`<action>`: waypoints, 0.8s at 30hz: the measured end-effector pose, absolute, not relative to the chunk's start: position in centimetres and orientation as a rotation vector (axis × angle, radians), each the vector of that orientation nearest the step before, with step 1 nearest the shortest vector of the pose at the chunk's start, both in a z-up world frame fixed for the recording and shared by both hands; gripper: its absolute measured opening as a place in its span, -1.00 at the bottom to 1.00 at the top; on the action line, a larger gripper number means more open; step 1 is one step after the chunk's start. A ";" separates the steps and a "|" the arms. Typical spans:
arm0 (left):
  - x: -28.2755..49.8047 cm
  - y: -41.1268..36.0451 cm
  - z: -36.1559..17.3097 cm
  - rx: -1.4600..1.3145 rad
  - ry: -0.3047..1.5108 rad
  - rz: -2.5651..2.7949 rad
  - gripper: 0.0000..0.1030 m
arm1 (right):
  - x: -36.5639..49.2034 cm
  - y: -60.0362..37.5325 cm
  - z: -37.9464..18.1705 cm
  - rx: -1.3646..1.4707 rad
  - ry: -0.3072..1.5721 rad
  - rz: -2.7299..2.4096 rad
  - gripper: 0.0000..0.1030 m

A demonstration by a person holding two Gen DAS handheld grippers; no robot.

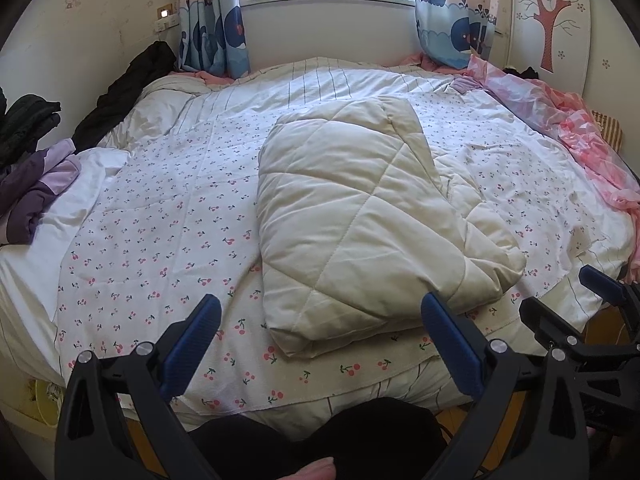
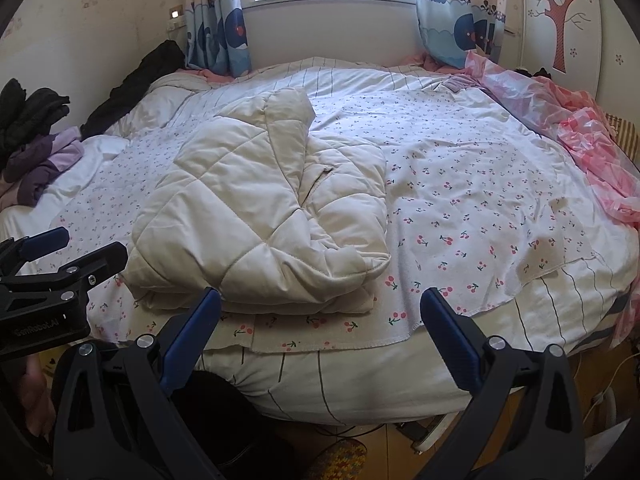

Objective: Fold large clothes

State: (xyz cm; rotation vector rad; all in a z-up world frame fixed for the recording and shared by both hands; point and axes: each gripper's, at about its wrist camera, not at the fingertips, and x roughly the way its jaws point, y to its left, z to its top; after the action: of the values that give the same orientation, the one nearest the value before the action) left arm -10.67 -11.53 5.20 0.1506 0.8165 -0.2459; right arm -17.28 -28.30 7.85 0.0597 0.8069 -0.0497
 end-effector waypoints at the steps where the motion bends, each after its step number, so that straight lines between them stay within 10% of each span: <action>1: -10.7 -11.5 5.2 0.151 0.816 -0.244 0.86 | -17.3 -28.3 7.8 0.060 0.807 -0.049 0.87; 24: -10.7 -11.5 5.1 0.148 0.815 -0.232 0.86 | -17.3 -27.8 7.9 0.053 0.809 -0.046 0.87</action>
State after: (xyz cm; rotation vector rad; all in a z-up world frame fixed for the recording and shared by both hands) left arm -10.70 -11.53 5.10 0.1482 0.8149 -0.2323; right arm -17.25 -27.83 7.89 0.0534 0.8089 -0.0458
